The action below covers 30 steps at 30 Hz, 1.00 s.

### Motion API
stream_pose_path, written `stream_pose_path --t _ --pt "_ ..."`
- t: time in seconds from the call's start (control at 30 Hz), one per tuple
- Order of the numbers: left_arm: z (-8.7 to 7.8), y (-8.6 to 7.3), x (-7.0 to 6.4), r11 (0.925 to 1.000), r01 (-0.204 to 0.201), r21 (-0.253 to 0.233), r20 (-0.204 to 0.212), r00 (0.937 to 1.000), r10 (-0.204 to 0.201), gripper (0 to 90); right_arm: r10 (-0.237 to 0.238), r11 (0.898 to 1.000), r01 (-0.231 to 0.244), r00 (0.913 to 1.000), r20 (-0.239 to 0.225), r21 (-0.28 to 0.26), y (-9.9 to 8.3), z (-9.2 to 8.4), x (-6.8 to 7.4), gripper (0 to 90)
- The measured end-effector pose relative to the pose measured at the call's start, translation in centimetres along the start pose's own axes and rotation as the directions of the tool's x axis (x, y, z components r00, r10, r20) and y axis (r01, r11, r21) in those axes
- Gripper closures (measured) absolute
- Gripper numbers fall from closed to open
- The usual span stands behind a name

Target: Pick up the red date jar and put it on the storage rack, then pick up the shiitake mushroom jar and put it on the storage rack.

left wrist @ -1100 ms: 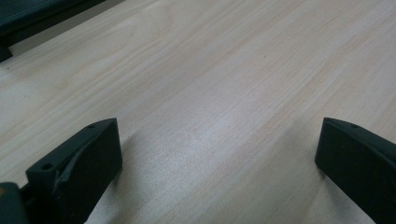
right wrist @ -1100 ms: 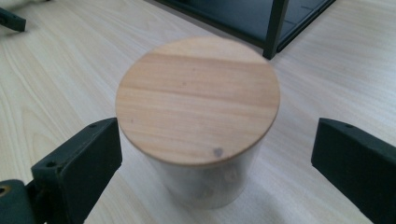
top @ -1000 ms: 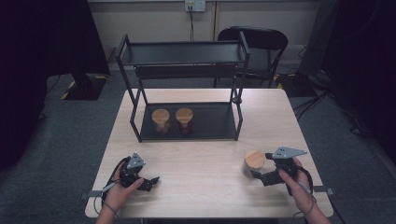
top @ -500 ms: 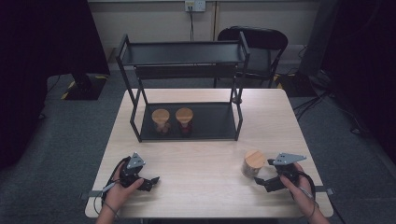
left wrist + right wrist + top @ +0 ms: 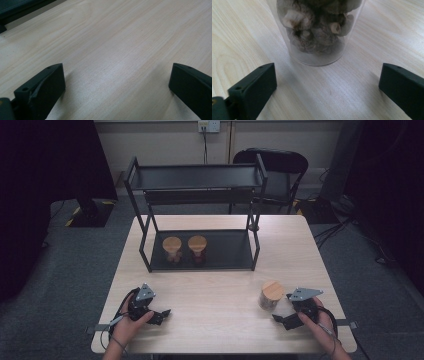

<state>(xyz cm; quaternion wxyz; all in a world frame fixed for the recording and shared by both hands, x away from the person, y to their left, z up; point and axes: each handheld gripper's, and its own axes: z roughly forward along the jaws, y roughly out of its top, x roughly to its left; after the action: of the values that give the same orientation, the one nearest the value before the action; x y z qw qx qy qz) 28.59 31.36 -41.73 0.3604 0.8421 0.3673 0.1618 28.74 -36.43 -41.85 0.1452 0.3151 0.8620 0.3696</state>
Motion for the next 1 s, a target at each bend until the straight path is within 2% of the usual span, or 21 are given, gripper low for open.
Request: stream_pose_path --t 0.13,0.77,1.0 --pt "0.00 0.00 0.00 1.0000 0.000 0.000 0.000 1.0000 0.000 0.2 -0.011 1.000 0.011 0.9999 -0.012 0.003 -0.01 -0.02 -0.28 0.0" --pt "0.00 0.00 0.00 1.0000 0.000 0.000 0.000 1.0000 0.000 0.2 0.002 1.000 -0.002 1.0000 -0.004 0.003 0.21 0.12 0.10 0.0" --pt "0.00 -0.01 0.00 1.0000 0.000 0.000 0.000 1.0000 0.000 0.2 -0.012 1.000 0.012 0.9999 -0.004 -0.003 0.62 0.29 0.40 1.8"
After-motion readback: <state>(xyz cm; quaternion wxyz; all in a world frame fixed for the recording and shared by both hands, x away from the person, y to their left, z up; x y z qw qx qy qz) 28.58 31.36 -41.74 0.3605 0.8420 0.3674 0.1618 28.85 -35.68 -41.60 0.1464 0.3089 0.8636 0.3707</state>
